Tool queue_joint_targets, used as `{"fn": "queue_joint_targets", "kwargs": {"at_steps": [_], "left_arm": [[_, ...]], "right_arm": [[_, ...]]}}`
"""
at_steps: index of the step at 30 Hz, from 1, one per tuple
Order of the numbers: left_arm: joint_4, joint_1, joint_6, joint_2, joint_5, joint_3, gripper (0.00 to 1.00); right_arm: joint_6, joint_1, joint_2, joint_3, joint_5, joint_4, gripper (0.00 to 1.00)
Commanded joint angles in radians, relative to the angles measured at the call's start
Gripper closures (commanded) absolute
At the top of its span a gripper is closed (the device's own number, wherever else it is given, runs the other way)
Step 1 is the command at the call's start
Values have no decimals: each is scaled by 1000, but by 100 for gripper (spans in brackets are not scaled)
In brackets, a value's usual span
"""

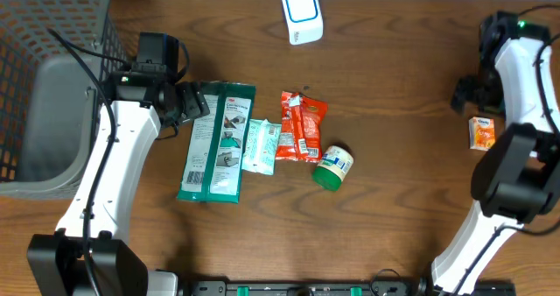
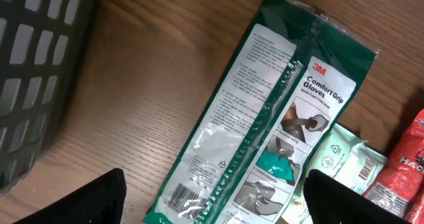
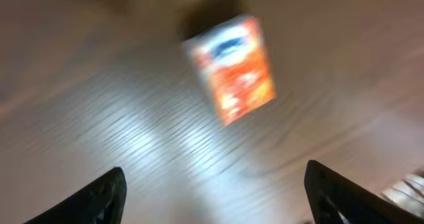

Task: Scan the item barcode
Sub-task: 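Carry the tissue box to the right table edge and release it, then move the right gripper back to the green-lidded jar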

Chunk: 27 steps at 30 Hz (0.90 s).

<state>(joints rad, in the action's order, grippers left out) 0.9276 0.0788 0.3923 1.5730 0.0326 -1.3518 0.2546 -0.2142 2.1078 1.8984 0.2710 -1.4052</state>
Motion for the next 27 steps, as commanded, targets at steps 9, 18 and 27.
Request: {"fn": "queue_joint_targets", "kwargs": {"at_steps": [9, 18, 27], "left_arm": [[3, -4, -5, -4, 13, -17, 14], [3, -4, -5, -4, 13, -17, 14], [3, -4, -5, -4, 13, -17, 14]], "right_arm": [[-28, 171, -267, 56, -541, -54, 12], [88, 410, -375, 44, -393, -109, 9], [264, 658, -380, -63, -393, -111, 1]]}}
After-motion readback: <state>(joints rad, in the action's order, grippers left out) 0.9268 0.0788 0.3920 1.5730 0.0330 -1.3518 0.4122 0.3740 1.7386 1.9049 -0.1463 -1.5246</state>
